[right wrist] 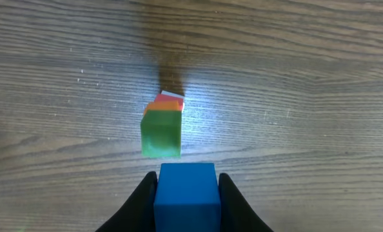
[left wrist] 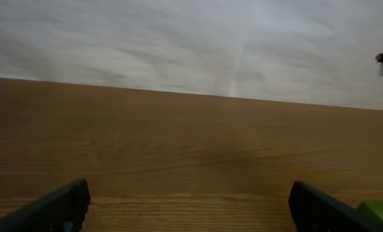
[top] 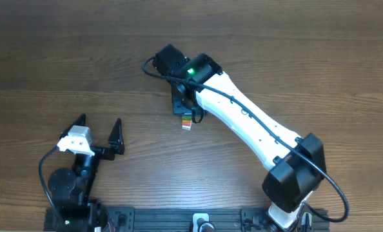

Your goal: Stack Cubes

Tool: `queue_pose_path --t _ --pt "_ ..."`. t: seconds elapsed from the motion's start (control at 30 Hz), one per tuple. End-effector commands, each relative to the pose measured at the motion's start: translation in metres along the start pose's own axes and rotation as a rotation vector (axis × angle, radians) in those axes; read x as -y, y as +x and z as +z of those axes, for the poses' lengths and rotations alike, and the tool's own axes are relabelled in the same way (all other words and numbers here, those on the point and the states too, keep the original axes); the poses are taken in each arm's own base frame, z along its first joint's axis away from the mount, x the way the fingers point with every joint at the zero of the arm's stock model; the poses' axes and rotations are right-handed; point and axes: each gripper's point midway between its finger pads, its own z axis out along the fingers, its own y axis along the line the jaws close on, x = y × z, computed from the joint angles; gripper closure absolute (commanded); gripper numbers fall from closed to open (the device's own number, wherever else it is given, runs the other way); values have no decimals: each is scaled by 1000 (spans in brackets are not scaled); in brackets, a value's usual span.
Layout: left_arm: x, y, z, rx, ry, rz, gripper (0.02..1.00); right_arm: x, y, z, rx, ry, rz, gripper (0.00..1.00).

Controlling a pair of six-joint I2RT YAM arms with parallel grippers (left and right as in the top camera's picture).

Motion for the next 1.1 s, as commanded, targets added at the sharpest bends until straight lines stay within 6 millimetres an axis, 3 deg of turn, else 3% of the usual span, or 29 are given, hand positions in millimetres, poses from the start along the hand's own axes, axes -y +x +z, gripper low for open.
queue_pose_path --t 0.03,0.4,1.1 --pt "1 1 0 3 9 16 18 -7 -4 7 -5 -5 11 989" --pt "1 1 0 2 9 16 20 -13 -5 24 -26 7 7 991" --pt "1 1 0 2 9 16 18 -18 -5 32 -27 -15 7 991"
